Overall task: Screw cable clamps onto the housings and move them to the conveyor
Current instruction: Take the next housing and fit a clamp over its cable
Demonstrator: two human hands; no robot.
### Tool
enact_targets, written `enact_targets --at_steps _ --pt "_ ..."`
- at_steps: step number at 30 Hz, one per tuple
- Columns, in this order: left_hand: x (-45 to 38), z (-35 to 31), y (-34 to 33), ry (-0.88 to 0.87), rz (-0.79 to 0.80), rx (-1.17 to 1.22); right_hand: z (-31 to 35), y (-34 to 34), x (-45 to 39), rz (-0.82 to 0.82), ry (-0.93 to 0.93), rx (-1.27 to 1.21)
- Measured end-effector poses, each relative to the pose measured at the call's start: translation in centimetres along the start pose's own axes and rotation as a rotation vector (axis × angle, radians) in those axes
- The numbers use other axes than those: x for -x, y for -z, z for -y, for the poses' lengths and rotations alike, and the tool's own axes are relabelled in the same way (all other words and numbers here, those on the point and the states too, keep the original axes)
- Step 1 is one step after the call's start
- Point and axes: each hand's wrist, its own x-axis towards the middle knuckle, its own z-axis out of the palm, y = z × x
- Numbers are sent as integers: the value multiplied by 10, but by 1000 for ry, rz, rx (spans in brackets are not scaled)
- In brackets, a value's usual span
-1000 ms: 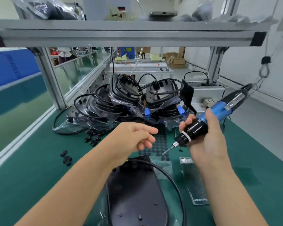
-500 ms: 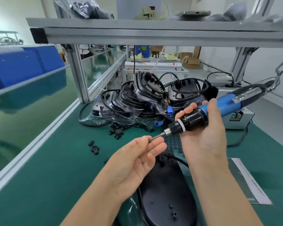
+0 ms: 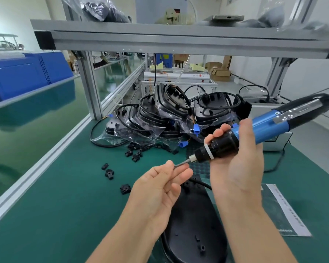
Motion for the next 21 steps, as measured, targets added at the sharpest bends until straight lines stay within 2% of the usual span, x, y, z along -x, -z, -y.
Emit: enact_targets --at_steps 10,21 --pt "3 1 0 52 33 195 0 1 3 -24 -23 -44" --pt "6 6 -5 35 16 211 1 2 4 -55 -15 -47"
